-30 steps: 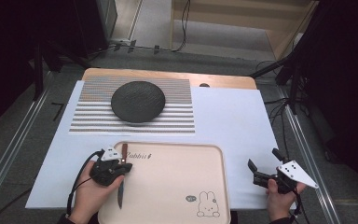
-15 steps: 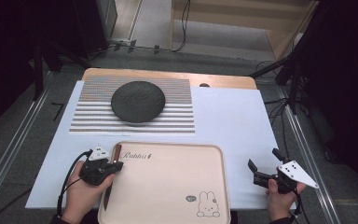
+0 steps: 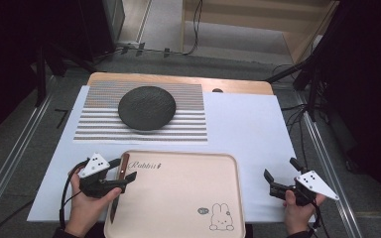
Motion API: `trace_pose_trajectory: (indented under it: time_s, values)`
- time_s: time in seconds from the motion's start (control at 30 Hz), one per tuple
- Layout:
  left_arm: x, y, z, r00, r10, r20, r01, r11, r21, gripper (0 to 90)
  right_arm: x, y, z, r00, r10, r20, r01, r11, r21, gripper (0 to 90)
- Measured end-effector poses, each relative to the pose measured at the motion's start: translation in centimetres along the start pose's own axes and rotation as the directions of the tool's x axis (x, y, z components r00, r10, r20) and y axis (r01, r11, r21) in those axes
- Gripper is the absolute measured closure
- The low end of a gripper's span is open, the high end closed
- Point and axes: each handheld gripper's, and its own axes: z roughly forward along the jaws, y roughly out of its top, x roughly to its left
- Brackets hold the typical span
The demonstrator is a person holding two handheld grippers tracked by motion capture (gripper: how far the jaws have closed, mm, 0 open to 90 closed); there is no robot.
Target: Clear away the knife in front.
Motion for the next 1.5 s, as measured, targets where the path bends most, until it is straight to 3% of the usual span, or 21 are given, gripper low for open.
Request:
trace_pose_trajectory:
  time_s: [0.23,0.67,0.93,1.5]
  values:
    - [0.7,0.0,-0.9,0.9999,-0.005,0.01,0.006,0.998,-0.062,0.0,0.0,0.0,0.0,1.0,-0.004,-0.001,0.004,1.0,-0.002,0.0]
    - [1.9,-0.1,-2.2,0.9994,-0.001,-0.035,-0.003,0.9941,-0.109,0.0,0.0,0.0,0.0,1.0,-0.003,-0.003,0.003,1.0,-0.003,0.0]
    - [3.0,-0.3,-3.0,0.9982,-0.018,-0.058,0.01,0.9907,-0.136,0.0,0.0,0.0,0.0,1.0,-0.003,-0.002,0.003,1.0,-0.002,0.0]
    - [6.2,-1.3,-4.8,0.9893,-0.065,-0.13,0.045,0.9871,-0.153,0.0,0.0,0.0,0.0,1.0,0.0,-0.002,0.0,1.0,-0.001,0.0]
